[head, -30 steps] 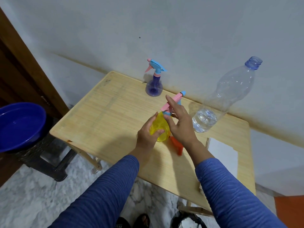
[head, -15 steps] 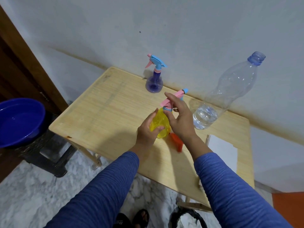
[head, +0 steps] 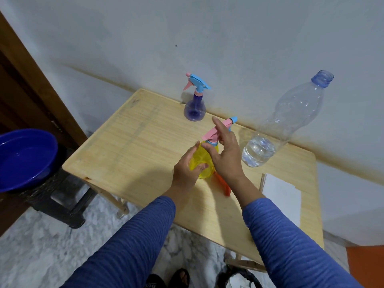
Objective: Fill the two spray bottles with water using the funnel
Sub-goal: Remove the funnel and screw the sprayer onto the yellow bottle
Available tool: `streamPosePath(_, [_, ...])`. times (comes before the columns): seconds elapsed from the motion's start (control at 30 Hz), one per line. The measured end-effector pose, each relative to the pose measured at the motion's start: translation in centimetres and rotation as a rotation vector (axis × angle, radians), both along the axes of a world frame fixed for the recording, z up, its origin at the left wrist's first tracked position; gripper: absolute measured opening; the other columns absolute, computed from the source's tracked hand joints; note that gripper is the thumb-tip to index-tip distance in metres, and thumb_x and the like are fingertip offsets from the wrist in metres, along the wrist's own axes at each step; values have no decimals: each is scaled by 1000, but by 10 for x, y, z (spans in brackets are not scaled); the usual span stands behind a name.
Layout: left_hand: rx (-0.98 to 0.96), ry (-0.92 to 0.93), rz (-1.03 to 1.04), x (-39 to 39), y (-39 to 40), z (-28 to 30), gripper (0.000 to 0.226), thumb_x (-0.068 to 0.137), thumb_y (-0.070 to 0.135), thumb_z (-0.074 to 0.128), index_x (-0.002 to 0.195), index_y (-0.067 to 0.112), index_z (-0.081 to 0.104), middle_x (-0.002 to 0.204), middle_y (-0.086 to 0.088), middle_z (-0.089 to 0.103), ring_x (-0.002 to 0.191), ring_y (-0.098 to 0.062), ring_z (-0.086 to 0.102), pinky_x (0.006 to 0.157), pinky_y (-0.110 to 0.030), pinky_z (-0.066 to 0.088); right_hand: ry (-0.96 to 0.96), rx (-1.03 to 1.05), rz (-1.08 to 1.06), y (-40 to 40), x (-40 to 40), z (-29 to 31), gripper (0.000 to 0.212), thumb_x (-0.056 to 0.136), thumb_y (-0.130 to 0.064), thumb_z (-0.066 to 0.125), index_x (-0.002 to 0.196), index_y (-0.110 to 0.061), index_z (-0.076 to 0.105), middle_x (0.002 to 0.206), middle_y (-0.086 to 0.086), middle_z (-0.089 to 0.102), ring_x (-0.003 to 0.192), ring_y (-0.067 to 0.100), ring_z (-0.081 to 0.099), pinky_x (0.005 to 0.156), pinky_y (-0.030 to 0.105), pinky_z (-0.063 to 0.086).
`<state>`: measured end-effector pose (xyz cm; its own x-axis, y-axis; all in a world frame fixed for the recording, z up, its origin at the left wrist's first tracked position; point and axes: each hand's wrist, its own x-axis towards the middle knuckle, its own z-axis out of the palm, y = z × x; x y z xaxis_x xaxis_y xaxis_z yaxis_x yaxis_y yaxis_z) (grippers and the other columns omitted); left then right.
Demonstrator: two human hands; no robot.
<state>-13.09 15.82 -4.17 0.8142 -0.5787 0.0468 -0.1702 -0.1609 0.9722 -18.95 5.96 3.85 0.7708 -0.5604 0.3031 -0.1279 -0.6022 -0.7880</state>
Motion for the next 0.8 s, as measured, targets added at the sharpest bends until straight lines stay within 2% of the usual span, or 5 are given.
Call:
streamPosePath(0.1, [-4, 16, -2, -1, 0, 1, 67, 80, 20, 70, 135, 42, 37, 131, 25, 44, 119, 8, 41, 93, -1, 31, 68, 28, 93, -4, -8, 5, 73, 90, -5, 55, 138, -48, 20, 135, -21, 42, 113, 0, 48, 94, 9, 36])
streamPosePath(0.33, [12, 19, -6, 1, -1, 3, 68, 81, 17, 69, 138, 37, 38, 131, 23, 44, 122, 4, 42, 98, -12, 32, -13, 35, -9, 4, -1, 1, 62, 84, 4, 57, 134, -30, 46, 116, -9, 56, 105, 12, 57, 96, 22, 44])
streamPosePath(0.47, [25, 22, 0, -1, 0, 4, 69, 81, 16, 68, 138, 37, 38, 130, 24, 43, 121, 5, 40, 98, -13, 31, 24, 25, 6, 2, -5, 1, 68, 86, -6, 62, 133, -47, 36, 119, -10, 57, 107, 6, 54, 91, 5, 36])
streamPosePath(0.57, [33, 25, 16, -1, -2, 4, 67, 81, 18, 68, 140, 32, 38, 130, 22, 43, 121, 1, 42, 98, -15, 33, 2, -15, -42, 3, 0, 1, 60, 84, -3, 64, 133, -33, 47, 115, -3, 62, 102, 10, 58, 88, 0, 36])
streamPosePath(0.8, [67, 3, -13, 3, -1, 5, 69, 80, 15, 68, 140, 35, 38, 126, 28, 41, 117, 6, 39, 92, -8, 32, -90, 56, -101, 14, -7, -6, 74, 86, -16, 65, 136, -49, 21, 114, -17, 48, 105, 6, 53, 92, 25, 44])
